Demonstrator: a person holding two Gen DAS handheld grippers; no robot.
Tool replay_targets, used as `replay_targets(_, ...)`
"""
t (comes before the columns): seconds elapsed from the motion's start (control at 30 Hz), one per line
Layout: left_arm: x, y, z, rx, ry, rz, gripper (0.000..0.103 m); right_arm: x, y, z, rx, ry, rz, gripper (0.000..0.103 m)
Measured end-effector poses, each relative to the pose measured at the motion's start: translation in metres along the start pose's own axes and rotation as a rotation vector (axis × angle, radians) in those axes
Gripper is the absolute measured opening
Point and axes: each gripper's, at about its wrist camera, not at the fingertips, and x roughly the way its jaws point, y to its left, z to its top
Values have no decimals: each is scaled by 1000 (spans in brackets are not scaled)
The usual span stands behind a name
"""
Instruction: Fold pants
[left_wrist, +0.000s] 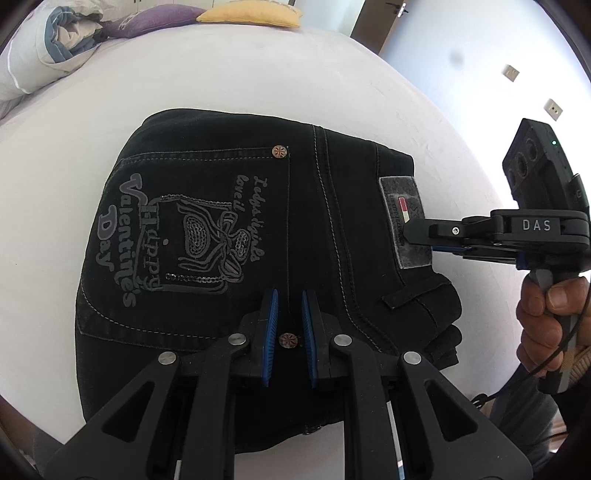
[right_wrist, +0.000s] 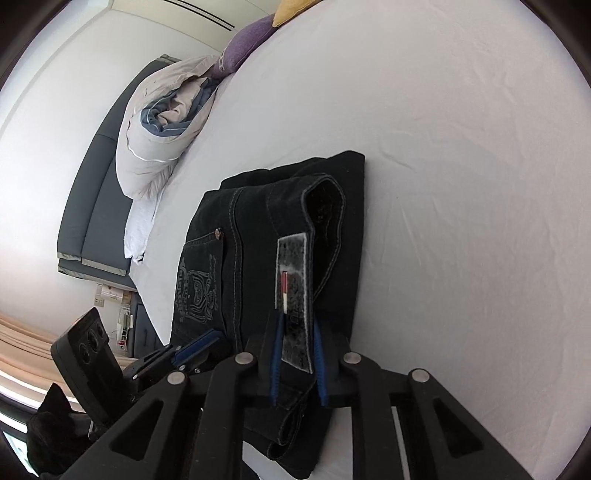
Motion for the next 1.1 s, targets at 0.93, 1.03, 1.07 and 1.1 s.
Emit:
replay_targets(0.93, 4, -33, 14, 44, 30, 46, 13, -25, -21, -10, 84, -49, -51, 30)
replay_targets(1.03, 6, -32, 13, 35, 18, 34, 13, -51, -3, -4, 36, -107, 14, 30)
replay_targets(1.07, 6, -33, 13, 35, 16, 36, 13, -56, 7, 0, 22, -110, 109, 30)
replay_targets(1.1, 6, -34, 13, 36, 14, 40, 13, -57, 15, 1, 0, -105, 173, 30)
